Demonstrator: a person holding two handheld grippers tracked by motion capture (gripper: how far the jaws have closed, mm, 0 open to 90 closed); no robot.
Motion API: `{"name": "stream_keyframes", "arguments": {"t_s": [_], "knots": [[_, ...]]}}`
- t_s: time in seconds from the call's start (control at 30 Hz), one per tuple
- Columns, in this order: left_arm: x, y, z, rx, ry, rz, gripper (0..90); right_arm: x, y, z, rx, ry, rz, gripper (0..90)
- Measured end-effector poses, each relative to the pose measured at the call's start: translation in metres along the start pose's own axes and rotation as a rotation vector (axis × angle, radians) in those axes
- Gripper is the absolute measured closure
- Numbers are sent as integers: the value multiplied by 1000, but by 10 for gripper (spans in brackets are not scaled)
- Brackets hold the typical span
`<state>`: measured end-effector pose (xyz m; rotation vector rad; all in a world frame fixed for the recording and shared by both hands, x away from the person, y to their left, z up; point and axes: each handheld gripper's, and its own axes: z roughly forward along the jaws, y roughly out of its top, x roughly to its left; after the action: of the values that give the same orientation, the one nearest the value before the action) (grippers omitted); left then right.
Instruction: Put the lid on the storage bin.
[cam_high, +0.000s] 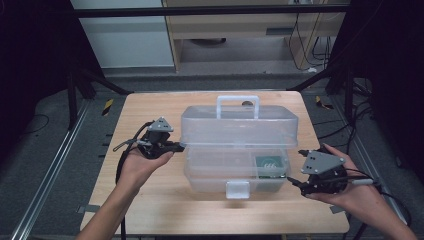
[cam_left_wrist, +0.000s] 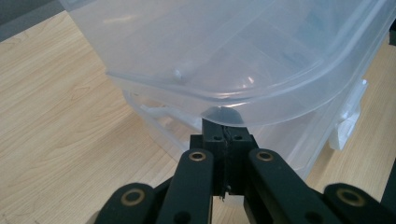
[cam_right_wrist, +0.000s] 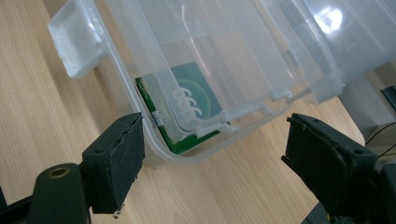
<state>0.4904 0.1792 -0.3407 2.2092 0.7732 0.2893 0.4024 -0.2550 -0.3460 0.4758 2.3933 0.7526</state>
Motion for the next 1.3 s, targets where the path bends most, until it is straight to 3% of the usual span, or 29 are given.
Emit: {"name": "stream_keyframes", "arguments": {"t_s": [0.13,0.8,1.13,1.23,1.3], "knots": [[-3,-1,1,-8,25,21,899,-1,-6,-3,2,-7,17,199],[-5,-18,5,-26,-8,4,899,-4,-28,-2,37,-24,73,196],[-8,-24,6,-35,-9,16,899,-4,-34,0,46,-28,85,195],[-11,-29,2,-12,-2,-11,899,-4,-37,0,51,-28,92,195],[-11,-30,3,-28,-13,1,899,-4,-38,1,52,-31,93,195]]}}
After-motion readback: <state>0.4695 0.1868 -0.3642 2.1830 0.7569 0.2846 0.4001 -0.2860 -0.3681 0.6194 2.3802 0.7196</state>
